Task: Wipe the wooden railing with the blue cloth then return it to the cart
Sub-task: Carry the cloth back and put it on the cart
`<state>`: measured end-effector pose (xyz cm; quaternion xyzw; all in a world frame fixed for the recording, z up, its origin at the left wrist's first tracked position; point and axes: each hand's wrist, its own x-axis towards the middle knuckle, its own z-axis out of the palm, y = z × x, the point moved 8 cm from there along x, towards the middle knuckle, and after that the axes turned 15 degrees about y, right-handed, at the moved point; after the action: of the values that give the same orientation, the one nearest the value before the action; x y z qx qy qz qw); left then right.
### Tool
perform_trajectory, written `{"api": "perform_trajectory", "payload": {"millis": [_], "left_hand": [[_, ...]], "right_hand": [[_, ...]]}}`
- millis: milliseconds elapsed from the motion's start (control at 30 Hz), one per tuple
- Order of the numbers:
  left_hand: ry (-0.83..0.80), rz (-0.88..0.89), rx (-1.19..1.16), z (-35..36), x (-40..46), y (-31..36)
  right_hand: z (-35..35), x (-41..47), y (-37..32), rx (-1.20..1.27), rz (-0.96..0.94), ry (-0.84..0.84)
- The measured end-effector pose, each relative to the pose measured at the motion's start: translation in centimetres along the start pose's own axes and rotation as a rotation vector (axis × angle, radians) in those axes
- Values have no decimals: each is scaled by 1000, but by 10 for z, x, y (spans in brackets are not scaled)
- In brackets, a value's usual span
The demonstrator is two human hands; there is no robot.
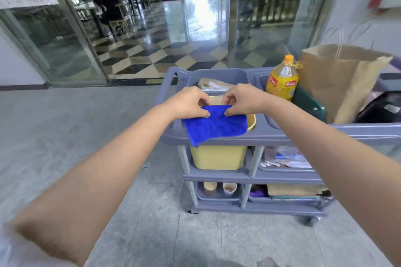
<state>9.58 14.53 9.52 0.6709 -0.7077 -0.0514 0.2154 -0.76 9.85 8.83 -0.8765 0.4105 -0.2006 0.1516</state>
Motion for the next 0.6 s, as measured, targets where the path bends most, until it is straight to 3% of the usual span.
{"api": "perform_trajectory", "payload": {"millis": [600], "left_hand": [[-147,295,-154,76,137,109]], "right_hand": [[-82,-1,157,-98,291,140]]}}
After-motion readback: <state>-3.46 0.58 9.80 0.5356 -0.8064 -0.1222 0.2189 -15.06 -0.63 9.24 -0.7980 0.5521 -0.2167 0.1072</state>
